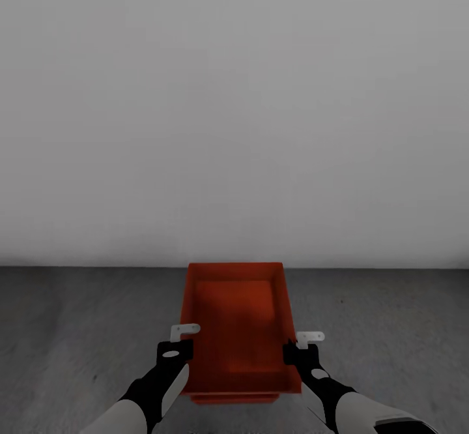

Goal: Move the two storage containers from the living room to the garage. In the garage, place one container on the floor and stack the other container on top of it (either order is fine).

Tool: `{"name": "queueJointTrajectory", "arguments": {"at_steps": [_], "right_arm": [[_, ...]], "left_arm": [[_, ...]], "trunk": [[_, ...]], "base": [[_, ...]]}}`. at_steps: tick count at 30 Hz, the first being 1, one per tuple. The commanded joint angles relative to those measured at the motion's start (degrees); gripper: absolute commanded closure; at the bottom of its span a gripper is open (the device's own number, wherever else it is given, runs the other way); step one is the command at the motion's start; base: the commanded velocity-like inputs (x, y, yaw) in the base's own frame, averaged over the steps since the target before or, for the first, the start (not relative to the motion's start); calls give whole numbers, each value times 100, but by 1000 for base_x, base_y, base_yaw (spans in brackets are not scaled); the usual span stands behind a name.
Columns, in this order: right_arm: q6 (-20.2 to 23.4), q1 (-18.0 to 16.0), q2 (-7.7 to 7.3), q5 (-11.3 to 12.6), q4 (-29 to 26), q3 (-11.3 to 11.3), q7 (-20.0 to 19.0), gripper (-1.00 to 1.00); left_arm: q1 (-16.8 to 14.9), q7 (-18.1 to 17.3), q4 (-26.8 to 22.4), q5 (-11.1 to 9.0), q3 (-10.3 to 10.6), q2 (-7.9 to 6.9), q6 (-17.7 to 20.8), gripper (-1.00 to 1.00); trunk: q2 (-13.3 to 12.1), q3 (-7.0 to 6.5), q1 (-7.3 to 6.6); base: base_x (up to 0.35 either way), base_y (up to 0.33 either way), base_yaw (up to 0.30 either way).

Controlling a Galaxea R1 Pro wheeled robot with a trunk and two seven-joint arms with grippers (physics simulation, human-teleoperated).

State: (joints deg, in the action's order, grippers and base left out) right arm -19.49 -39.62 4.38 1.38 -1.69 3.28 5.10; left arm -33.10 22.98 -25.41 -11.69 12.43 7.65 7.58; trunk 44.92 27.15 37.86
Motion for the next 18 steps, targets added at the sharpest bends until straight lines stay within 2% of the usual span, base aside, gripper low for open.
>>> {"name": "queueJointTrajectory", "arguments": {"at_steps": [1,18], "right_arm": [[-11,-2,2,20,20,-73,-9,100],[-11,-2,2,19,20,-73,-9,100]], "left_arm": [[-4,39,-87,0,30,0,24,100],[-4,39,-87,0,32,0,24,100]], "trunk": [[6,16,1],[6,168,1]], "base": [[0,0,0],[0,0,0]]}}
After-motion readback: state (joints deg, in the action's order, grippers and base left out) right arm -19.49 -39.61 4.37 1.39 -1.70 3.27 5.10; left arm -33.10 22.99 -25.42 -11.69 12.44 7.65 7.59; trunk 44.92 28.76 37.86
